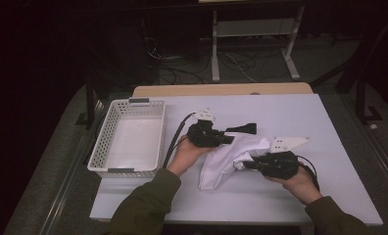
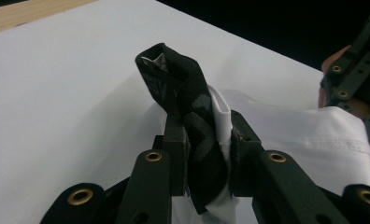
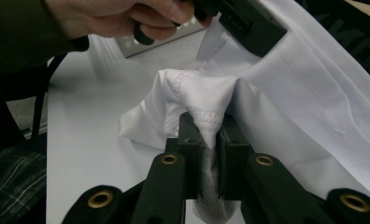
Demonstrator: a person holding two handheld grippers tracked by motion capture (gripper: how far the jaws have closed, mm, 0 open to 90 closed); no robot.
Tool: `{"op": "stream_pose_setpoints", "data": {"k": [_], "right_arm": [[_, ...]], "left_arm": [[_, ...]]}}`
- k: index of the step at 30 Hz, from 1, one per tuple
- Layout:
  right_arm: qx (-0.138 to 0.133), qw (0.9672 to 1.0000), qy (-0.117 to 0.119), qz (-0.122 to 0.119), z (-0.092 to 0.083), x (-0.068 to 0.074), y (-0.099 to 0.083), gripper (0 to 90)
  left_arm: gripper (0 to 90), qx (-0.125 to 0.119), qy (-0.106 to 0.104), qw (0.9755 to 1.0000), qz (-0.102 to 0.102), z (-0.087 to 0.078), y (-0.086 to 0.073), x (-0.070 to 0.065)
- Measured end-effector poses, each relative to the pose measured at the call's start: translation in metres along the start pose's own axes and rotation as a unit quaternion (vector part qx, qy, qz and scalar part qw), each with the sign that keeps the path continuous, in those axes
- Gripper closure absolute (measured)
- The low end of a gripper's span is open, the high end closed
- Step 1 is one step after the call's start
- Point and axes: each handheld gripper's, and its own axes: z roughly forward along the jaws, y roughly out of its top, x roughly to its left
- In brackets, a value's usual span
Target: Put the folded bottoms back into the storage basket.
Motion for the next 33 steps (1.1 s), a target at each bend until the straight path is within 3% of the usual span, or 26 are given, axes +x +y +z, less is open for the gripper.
{"op": "stream_pose_setpoints", "data": {"k": [8,15,22,33], "right_arm": [[-0.008,1.0000,-0.001,0.000,0.008,-0.005,0.011,81.2],[-0.012,0.9999,-0.006,-0.004,0.009,-0.007,0.022,81.2],[-0.016,0.9998,0.000,-0.011,0.014,-0.006,0.033,81.2],[-0.029,0.9995,0.005,-0.010,0.015,-0.007,0.051,81.3]], "left_arm": [[73.1,0.006,-0.007,0.9999,0.008,-0.001,0.008,-0.002],[73.1,0.017,-0.005,0.9997,0.017,-0.007,0.026,0.003],[73.2,0.004,-0.012,0.9999,0.006,-0.012,0.035,0.007],[73.1,0.013,-0.008,0.9997,0.018,-0.032,0.055,0.007]]}}
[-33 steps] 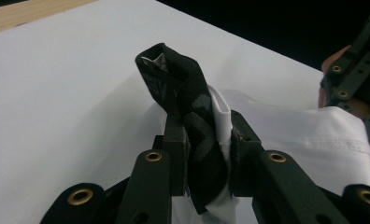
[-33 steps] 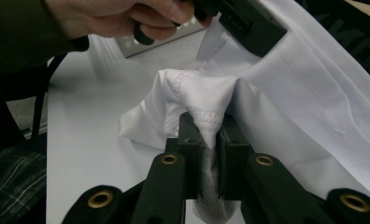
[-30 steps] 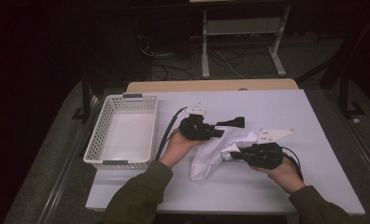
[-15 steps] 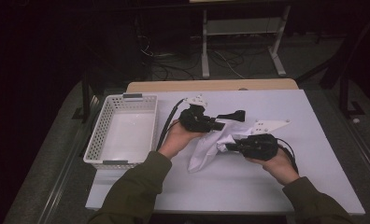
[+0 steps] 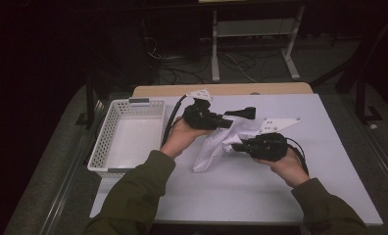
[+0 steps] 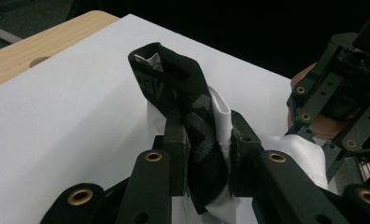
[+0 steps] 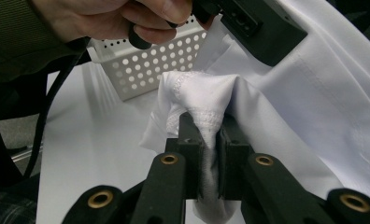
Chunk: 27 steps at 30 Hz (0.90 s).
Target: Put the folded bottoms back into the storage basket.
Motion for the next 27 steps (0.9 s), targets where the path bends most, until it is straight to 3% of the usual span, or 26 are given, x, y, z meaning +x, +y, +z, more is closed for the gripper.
{"op": "stream_pose_setpoints", "data": {"k": [14,27], "right_arm": [[0.006,0.9998,0.016,-0.008,0.015,-0.002,0.031,81.2],[0.002,0.9994,0.030,-0.018,0.033,0.002,0.068,81.2]], "left_arm": [[73.1,0.001,0.017,0.9997,-0.019,-0.029,0.009,0.011],[73.1,-0.003,0.026,0.9996,-0.011,-0.065,0.021,0.018]]}}
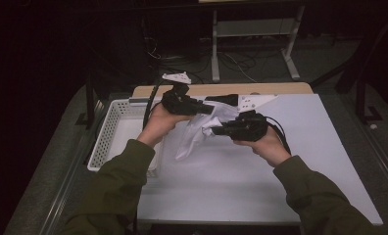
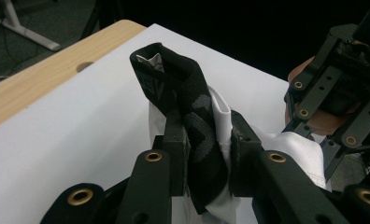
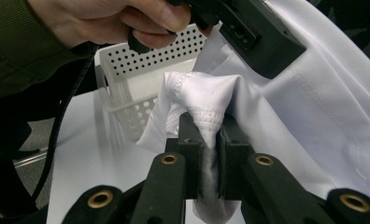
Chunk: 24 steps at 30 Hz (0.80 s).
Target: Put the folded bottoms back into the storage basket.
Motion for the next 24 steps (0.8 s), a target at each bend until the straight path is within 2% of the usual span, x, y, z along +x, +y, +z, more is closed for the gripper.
{"op": "stream_pose_setpoints", "data": {"k": [11,24], "right_arm": [[-0.007,0.9999,0.008,-0.012,0.014,0.001,0.026,81.2],[-0.005,0.9995,0.023,-0.022,0.043,0.010,0.049,81.2]], "left_arm": [[73.1,0.000,0.016,0.9999,-0.003,-0.030,0.006,0.006],[73.1,-0.008,0.045,0.9989,-0.011,-0.069,-0.004,0.017]]}}
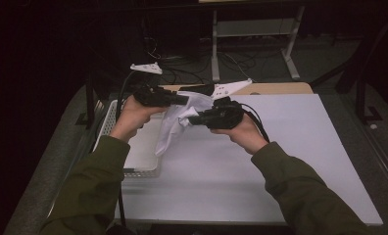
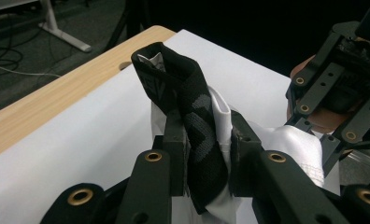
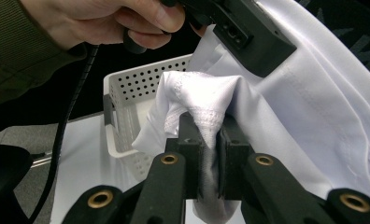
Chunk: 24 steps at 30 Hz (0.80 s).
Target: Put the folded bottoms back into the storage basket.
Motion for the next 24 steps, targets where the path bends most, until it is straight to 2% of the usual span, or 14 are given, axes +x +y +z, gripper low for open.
{"op": "stream_pose_setpoints", "data": {"k": [13,24], "right_arm": [[0.009,0.9996,0.025,-0.011,0.040,0.009,0.017,81.2],[0.027,0.9982,0.050,-0.022,0.074,0.021,0.019,81.2]], "left_arm": [[73.1,-0.007,0.038,0.9992,-0.011,-0.044,-0.021,0.019],[73.1,-0.007,0.068,0.9970,-0.037,-0.072,-0.053,0.037]]}}
